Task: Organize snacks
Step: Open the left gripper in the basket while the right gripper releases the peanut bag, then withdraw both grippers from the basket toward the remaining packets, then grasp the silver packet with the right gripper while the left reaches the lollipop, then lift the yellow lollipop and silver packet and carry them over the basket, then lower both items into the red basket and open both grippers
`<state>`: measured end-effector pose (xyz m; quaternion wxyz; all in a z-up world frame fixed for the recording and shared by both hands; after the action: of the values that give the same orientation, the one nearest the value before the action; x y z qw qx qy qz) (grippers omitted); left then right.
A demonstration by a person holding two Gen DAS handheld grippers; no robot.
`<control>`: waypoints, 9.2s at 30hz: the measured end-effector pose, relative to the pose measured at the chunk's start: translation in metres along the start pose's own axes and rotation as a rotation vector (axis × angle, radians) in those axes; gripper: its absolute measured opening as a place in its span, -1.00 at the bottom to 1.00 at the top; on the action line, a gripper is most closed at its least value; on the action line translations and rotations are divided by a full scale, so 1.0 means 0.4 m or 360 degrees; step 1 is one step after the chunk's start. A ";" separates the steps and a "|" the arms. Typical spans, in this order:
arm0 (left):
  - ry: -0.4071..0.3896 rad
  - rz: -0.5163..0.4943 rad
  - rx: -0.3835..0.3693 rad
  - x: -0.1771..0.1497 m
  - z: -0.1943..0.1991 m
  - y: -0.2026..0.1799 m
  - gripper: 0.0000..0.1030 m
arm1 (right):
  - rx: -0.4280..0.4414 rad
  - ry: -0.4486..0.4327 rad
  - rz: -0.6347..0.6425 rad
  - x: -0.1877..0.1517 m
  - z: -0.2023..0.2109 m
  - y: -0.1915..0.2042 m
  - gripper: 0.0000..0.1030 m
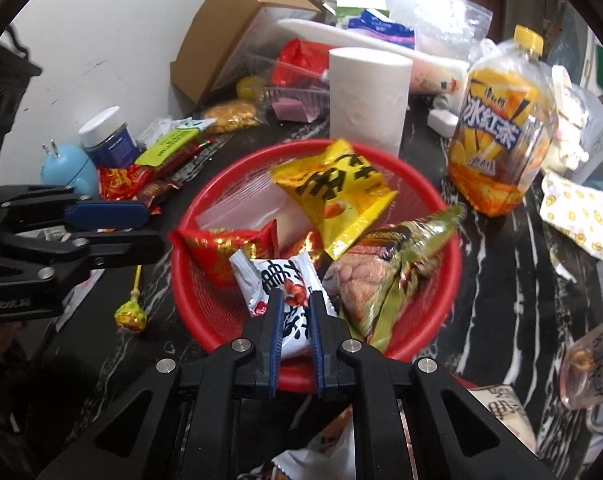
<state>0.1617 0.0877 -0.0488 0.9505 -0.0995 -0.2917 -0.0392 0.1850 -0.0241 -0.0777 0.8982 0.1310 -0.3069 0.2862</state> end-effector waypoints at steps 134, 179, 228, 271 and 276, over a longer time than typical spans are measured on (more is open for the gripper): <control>-0.0018 0.0088 -0.0003 -0.249 0.020 -0.128 -0.51 | -0.0246 -0.0173 -0.0452 -0.282 0.241 0.012 0.05; -0.0534 -0.0317 -0.0074 0.036 0.202 -0.271 -0.51 | -0.0196 -0.0498 -0.0220 -0.096 0.427 0.001 0.05; -0.0135 -0.0110 -0.0003 0.118 -0.155 -0.038 -0.50 | 0.0009 -0.0212 -0.0058 0.108 0.017 -0.059 0.06; -0.0328 -0.0113 0.0035 0.184 0.007 -0.115 -0.20 | -0.0126 -0.0344 -0.0167 0.138 0.171 -0.091 0.36; -0.0404 -0.0135 0.0057 0.202 0.066 -0.135 -0.20 | -0.0164 -0.0423 -0.0154 0.156 0.234 -0.085 0.36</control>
<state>0.2067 0.0393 0.0271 0.9050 -0.0744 -0.4142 -0.0613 0.2013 -0.0627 0.0321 0.8679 0.1360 -0.4307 0.2067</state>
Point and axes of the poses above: each gripper's, at about its wrist camera, not at the fingertips, and z roughly against the way its jaws point, y to its left, x to its top, the point moved 5 cm from there along -z, roughly the way its jaws point, and after that the axes turned 2 degrees about z, right-handed, at the moved point
